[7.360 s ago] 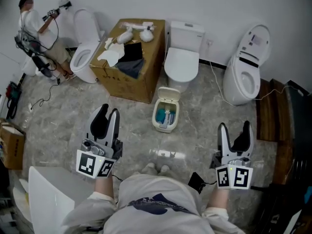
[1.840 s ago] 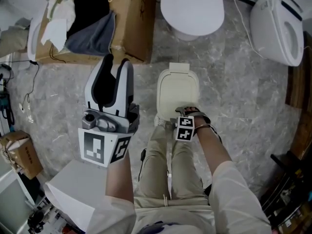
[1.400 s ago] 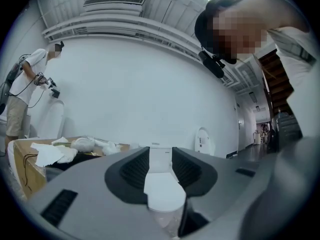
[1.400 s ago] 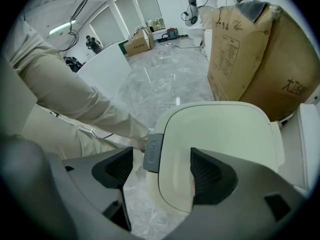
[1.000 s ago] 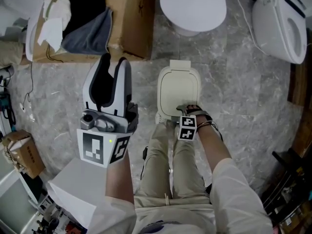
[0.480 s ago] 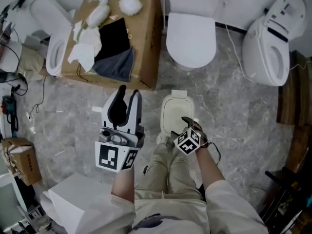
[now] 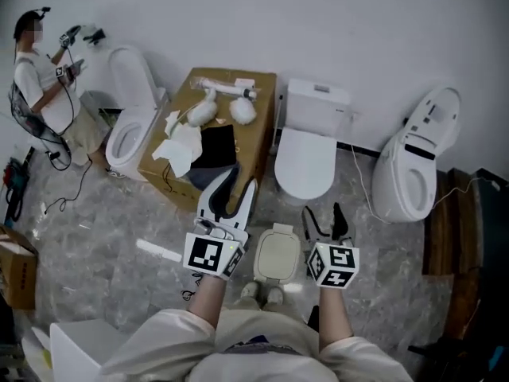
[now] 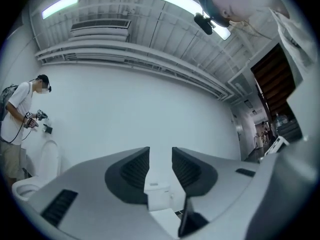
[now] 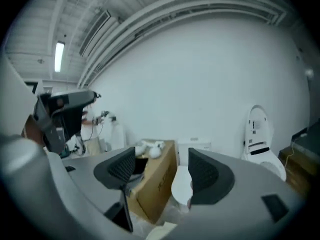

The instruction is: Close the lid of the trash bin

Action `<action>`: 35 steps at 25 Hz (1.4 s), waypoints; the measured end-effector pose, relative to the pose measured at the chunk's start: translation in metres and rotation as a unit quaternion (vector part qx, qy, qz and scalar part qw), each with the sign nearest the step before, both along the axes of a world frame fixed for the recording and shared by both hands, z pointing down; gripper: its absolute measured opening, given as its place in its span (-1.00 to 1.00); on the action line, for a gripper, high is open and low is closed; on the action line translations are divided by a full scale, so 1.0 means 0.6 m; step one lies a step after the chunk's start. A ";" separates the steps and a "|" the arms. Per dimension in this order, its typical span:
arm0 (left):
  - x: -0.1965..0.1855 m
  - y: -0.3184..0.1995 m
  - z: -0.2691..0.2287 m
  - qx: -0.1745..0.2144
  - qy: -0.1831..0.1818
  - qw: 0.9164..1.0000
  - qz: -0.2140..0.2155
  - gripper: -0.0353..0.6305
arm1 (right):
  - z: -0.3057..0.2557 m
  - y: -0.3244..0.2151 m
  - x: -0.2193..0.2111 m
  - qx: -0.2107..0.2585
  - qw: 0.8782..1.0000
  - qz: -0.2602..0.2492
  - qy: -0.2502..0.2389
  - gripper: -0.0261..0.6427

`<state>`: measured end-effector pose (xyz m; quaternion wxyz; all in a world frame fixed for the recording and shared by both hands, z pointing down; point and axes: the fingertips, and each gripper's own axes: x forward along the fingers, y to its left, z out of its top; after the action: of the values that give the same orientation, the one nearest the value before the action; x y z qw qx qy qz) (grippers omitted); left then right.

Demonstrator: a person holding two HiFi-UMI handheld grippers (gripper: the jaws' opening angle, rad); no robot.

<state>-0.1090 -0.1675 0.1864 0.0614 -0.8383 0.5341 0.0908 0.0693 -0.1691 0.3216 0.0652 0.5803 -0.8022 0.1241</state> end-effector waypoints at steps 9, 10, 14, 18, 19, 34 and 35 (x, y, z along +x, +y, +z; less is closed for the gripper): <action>0.007 0.029 -0.048 0.012 0.007 0.999 0.033 -0.54 | -0.207 0.038 0.021 0.182 0.979 0.086 -0.017 -0.70; 0.010 0.031 -0.052 0.016 0.007 0.999 0.037 -0.54 | -0.215 0.041 0.026 0.192 0.977 0.094 -0.009 -0.80; 0.017 0.028 -0.056 0.020 0.006 0.999 0.049 -0.54 | -0.240 0.045 0.040 0.218 0.969 0.113 0.010 -0.89; 0.021 0.023 -0.055 0.020 0.005 0.998 0.054 -0.54 | -0.250 0.042 0.048 0.224 0.968 0.114 0.005 -0.89; 0.023 0.022 -0.055 0.019 0.005 0.998 0.055 -0.54 | -0.251 0.041 0.050 0.224 0.968 0.114 0.003 -0.89; 0.023 0.002 -0.051 0.013 0.005 0.998 0.056 -0.54 | -0.265 0.030 0.033 0.241 0.964 0.111 0.030 -0.90; 0.023 0.003 -0.051 0.014 0.004 0.998 0.056 -0.54 | -0.264 0.031 0.033 0.241 0.964 0.110 0.029 -0.90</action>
<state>-0.0954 -0.1657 0.1558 0.0654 -0.8654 0.4856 0.1051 0.0891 -0.1507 0.1633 -0.0669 0.6670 -0.7373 -0.0833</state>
